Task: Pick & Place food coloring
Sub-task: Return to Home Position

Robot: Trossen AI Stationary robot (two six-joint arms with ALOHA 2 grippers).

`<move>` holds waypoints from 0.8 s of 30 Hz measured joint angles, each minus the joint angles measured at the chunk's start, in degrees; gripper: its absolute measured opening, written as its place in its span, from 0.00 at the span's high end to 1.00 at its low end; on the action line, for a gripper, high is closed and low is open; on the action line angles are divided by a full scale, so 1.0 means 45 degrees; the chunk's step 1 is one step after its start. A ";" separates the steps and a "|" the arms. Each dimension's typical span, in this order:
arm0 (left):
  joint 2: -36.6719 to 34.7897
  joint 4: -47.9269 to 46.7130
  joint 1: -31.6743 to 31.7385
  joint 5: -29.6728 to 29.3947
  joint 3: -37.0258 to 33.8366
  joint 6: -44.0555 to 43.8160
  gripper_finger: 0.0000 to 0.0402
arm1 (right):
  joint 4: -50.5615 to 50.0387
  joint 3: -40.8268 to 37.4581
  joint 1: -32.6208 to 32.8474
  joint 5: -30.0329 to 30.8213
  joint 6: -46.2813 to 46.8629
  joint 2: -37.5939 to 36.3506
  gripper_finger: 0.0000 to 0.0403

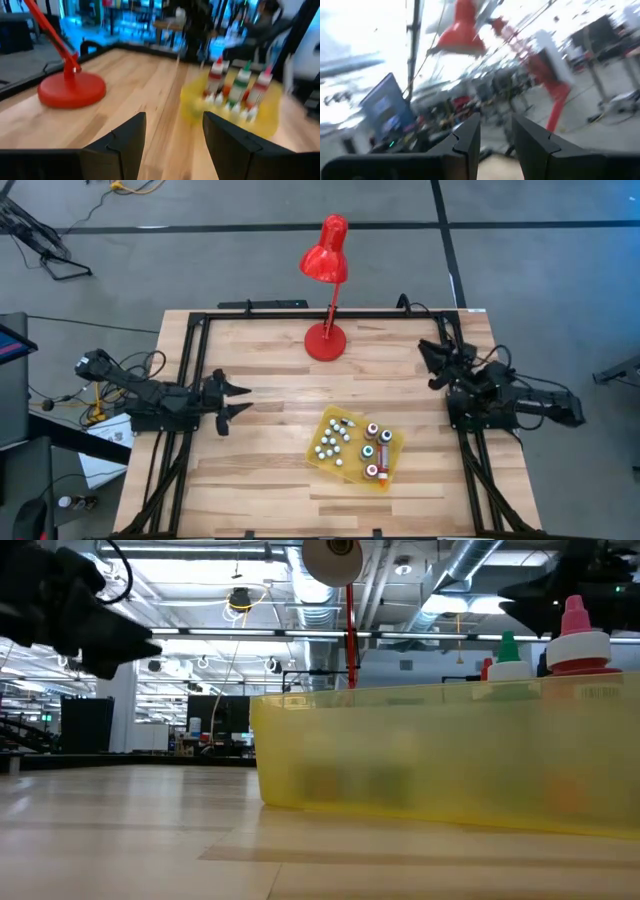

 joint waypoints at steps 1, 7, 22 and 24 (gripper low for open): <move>-0.0341 0.0001 0.0052 0.0011 0.0003 0.0000 0.53 | -0.0019 -0.0001 -0.0331 0.0000 0.0000 -0.0271 0.75; -0.2006 -0.0004 0.1172 0.0097 0.0015 -0.0005 0.53 | 0.0259 0.0000 -0.2257 0.0121 0.0005 -0.0386 0.75; -0.2563 -0.0091 0.5478 0.0155 0.0029 -0.0010 0.53 | 0.0243 0.0000 -0.6850 0.0141 0.0004 -0.0381 0.75; -0.2563 -0.0091 0.6030 0.0155 0.0029 -0.0010 0.53 | 0.0238 0.0000 -0.7386 0.0135 0.0000 -0.0381 0.75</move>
